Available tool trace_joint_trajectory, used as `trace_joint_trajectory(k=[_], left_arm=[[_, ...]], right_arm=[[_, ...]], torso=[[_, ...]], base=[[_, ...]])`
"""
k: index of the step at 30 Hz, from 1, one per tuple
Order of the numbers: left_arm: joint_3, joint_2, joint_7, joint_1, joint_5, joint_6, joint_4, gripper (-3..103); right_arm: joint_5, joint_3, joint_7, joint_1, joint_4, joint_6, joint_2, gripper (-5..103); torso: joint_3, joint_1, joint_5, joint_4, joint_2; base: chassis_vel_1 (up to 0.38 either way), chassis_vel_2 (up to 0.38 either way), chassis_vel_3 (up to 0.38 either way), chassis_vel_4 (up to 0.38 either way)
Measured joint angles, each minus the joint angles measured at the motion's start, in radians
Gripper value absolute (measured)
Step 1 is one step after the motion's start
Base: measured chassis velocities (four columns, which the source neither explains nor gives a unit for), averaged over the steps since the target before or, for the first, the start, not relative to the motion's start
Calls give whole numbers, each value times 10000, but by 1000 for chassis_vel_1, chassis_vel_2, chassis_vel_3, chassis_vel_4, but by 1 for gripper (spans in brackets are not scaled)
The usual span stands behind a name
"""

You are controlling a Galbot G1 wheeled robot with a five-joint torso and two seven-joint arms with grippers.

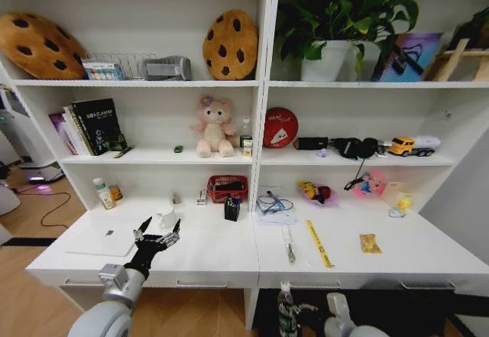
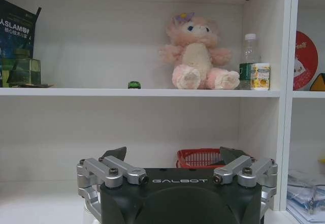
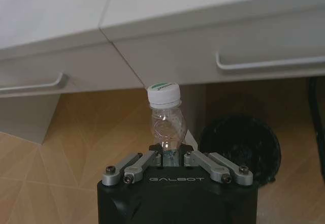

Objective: Organize the objects on the table.

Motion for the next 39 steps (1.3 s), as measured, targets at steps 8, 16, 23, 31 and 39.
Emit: trace_joint_trajectory(k=[8, 16, 23, 31, 39], left_arm=[[0, 0, 2, 0, 0, 0, 0, 100], [-1, 0, 2, 0, 0, 0, 0, 100], [0, 0, 2, 0, 0, 0, 0, 100], [0, 0, 2, 0, 0, 0, 0, 100], [0, 0, 2, 0, 0, 0, 0, 100]], right_arm=[[219, -200, 62, 1200, -3030, 274, 830, 15], [-4106, -655, -3379, 3137, -7538, 3465, 2412, 14], [-7280, -380, -4103, 4145, -10400, 5880, 3314, 14], [-8382, -32, -3680, 5296, -12679, 8200, 3835, 14], [-8743, 14, -3135, 5792, -13375, 8846, 3927, 13]], torso=[[1, 0, 2, 0, 0], [1, 1, 3, 0, -1], [1, 1, 0, -1, -1], [1, 1, 2, 1, -1], [1, 2, 1, 0, -1]], base=[[0, 0, 0, 0], [0, 0, 0, 0], [0, 0, 0, 0], [0, 0, 0, 0], [0, 0, 0, 0]])
